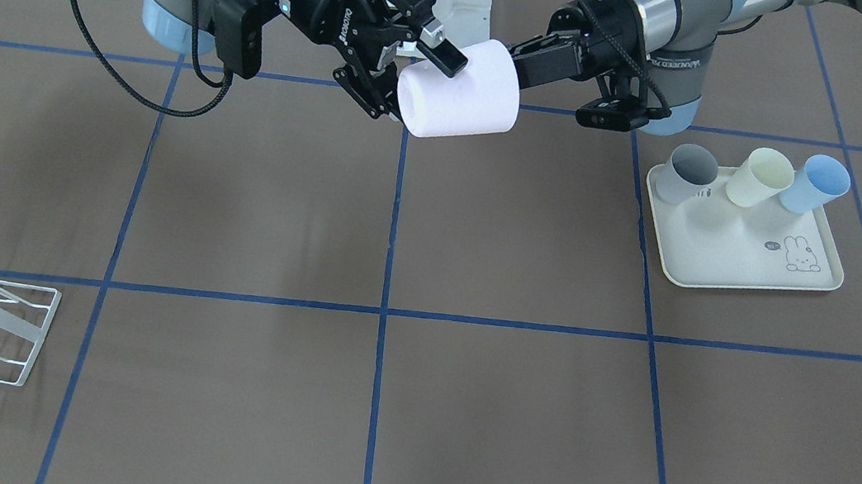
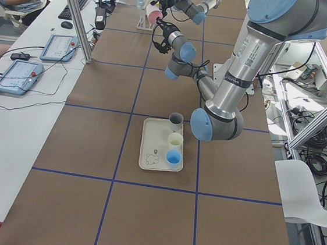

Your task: Transfer IKEA cup to right arm and place on rack

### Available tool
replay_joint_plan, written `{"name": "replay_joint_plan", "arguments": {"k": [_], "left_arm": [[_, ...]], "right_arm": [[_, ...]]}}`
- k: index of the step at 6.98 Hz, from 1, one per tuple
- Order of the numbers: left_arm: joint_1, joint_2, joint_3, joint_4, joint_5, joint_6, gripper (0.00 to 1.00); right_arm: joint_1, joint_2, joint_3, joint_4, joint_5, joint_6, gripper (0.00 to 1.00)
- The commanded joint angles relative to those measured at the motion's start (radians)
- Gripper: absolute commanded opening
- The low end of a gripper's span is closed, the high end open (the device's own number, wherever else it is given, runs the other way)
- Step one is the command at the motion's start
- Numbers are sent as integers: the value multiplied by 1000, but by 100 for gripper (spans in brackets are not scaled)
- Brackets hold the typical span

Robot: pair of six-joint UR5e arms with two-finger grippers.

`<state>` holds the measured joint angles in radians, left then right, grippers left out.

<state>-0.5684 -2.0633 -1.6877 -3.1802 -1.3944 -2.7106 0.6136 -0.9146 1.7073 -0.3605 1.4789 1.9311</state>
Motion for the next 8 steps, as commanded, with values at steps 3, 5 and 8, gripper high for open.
{"name": "replay_joint_plan", "arguments": {"k": [3,5,8], "left_arm": [[12,-8,0,14,2,3,0],[12,-6,0,11,-5,40,99],[13,0,-7,11,-11,201,100]], "right_arm": [[0,0,-2,2,0,3,58],[2,-1,-3,2,0,2,0],[9,-1,0,3,1,2,0]]}}
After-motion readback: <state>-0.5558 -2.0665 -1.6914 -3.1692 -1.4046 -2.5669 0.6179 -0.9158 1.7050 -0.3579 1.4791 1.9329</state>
